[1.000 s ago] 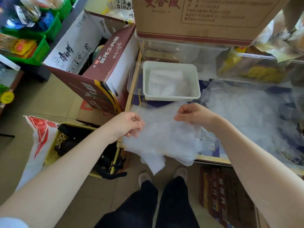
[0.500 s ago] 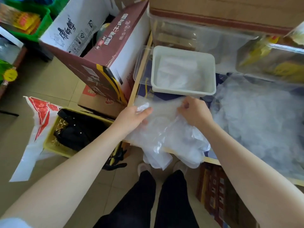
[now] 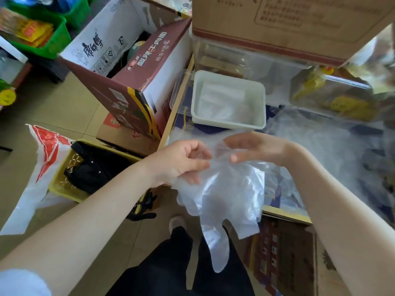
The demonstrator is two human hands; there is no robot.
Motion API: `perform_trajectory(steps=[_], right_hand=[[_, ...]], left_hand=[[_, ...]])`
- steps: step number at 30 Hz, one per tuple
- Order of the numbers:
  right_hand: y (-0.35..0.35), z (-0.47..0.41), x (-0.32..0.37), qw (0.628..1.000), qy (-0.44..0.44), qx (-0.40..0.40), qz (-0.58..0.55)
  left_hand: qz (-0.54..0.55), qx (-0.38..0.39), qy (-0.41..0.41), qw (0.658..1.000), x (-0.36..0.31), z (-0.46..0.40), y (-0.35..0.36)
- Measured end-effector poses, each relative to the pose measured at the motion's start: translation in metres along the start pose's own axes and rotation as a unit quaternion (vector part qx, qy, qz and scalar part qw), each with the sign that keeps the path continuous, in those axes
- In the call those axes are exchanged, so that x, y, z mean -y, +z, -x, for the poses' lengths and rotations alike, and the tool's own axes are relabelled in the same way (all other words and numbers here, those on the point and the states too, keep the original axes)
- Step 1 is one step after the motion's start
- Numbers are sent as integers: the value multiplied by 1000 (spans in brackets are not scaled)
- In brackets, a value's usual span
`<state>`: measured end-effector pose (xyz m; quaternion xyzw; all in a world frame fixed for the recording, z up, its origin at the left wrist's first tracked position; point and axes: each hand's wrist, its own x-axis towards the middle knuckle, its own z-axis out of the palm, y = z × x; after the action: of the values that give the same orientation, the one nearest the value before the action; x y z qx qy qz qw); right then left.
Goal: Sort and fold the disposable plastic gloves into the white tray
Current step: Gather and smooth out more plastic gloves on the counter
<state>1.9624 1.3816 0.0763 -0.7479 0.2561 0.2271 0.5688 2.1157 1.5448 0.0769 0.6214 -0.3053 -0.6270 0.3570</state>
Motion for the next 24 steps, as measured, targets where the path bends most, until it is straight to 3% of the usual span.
perform_trajectory(steps=[2,4,7,9,12,16,18,24], right_hand=[[10,-7,10,999,-28,-32,2],[13,-11,9,995,-55,-85,-21],[9,-7,-8,978,-70,-172,-91],[5,-7,-22,971,-57,-225,-49],[3,-8,-38,978,-46,-192,-69],[1,-14,-44,982,-29,-67,-175],[6,-23,-43,985,-19,-32,-166],[24,-58,-60,998,-15,-61,-15]], left_hand=[[10,-16,13,1000,-2,-2,8],[45,-83,25,995,2,-2,13],[38,-270,23,962,28,4,12],[-21,-367,11,930,57,13,13],[-45,-444,-44,894,95,27,31],[-9,-454,-78,888,115,30,67],[0,-450,-80,889,120,26,78],[-38,-475,-79,876,119,16,93]])
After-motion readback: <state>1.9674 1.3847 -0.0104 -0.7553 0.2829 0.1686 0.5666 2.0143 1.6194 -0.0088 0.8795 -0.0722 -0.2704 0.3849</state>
